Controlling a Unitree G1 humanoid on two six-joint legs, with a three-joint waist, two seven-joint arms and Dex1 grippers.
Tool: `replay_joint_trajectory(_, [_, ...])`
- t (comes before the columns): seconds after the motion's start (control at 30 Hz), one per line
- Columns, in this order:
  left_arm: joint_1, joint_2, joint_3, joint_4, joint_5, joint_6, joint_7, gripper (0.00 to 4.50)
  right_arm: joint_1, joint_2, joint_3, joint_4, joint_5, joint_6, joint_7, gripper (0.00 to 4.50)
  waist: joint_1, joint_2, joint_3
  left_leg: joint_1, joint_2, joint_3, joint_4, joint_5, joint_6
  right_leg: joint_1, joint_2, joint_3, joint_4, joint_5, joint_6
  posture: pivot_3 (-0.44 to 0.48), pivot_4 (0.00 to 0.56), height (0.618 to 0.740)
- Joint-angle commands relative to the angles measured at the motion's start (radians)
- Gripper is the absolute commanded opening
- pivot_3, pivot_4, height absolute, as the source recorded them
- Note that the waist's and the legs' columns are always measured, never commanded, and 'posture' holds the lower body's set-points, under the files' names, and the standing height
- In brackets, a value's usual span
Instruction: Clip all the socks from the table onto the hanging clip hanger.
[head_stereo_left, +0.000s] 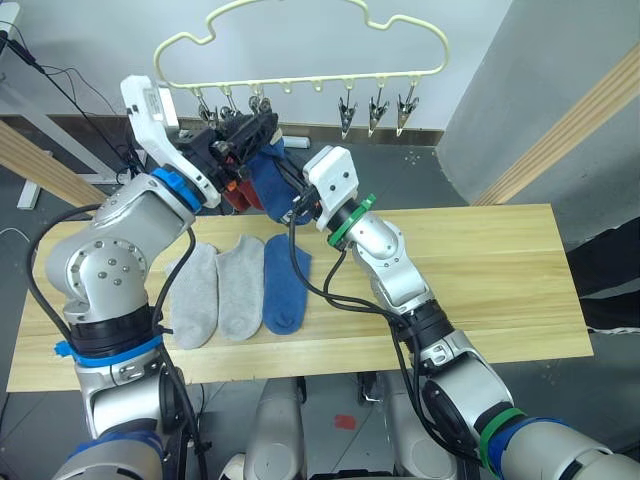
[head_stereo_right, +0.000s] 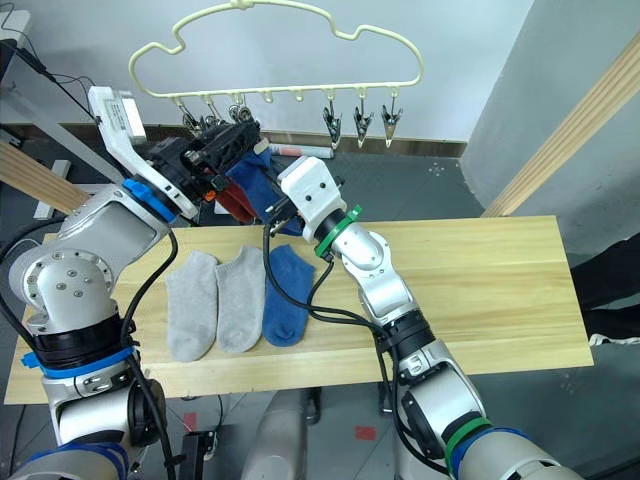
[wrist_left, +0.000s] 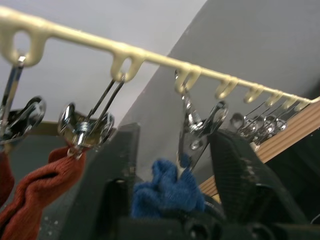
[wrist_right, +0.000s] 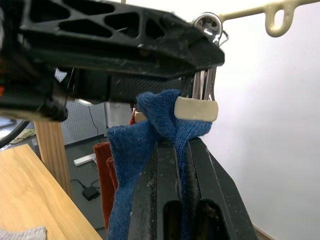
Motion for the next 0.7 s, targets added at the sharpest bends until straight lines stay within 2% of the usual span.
replay_joint_trajectory(0.03, [0.020,0.041,-0.008,-0.074,0.016,-0.032,-0.048,3.56,-0.011,0.022,0.014,-0.011,0.017,0.009,0.025,0.00,-0.001,0.000,0.000,0.000,0.000,0.000,0.000,0.000,0.000,0.000,0.000,0.000,0.000,0.000,0.000,0.013,0.449,0.740])
replay_joint_trajectory(0.13, [0.040,0.062,-0.024,-0.086,0.047,-0.052,-0.070,3.59,0.001,0.010,0.023,-0.016,0.013,0.048,0.045,0.74,0.001,0.000,0.000,0.000,0.000,0.000,0.000,0.000,0.000,0.000,0.000,0.000,0.000,0.000,0.000,0.018,0.447,0.740])
replay_joint_trajectory(0.33, [0.074,0.079,-0.043,-0.110,0.088,-0.087,-0.104,3.59,0.093,-0.076,0.064,-0.136,-0.065,0.143,0.050,2.77,0.009,0.000,0.000,0.000,0.000,0.000,0.000,0.000,0.000,0.000,0.000,0.000,0.000,0.000,0.000,0.018,0.449,0.740])
replay_joint_trajectory(0.4, [0.103,0.119,-0.050,-0.127,0.117,-0.110,-0.155,3.59,0.165,-0.145,0.078,-0.235,-0.100,0.171,0.065,2.77,0.016,0.000,0.000,0.000,0.000,0.000,0.000,0.000,0.000,0.000,0.000,0.001,0.000,0.000,0.000,0.018,0.449,0.740])
replay_joint_trajectory(0.57, [0.226,0.266,-0.087,-0.181,0.209,-0.236,-0.382,3.59,0.340,-0.306,0.061,-0.527,-0.083,0.302,0.143,2.77,0.021,0.000,0.000,0.000,0.000,0.000,-0.001,0.000,0.000,0.000,0.000,0.001,-0.001,0.000,0.000,0.022,0.448,0.740])
replay_joint_trajectory(0.7, [0.280,0.319,-0.116,-0.212,0.236,-0.304,-0.516,3.59,0.429,-0.366,0.021,-0.748,-0.042,0.455,0.165,2.77,0.019,0.000,0.000,0.001,0.000,0.000,-0.001,0.001,-0.001,0.000,0.000,0.001,0.000,-0.003,0.006,0.019,0.447,0.740])
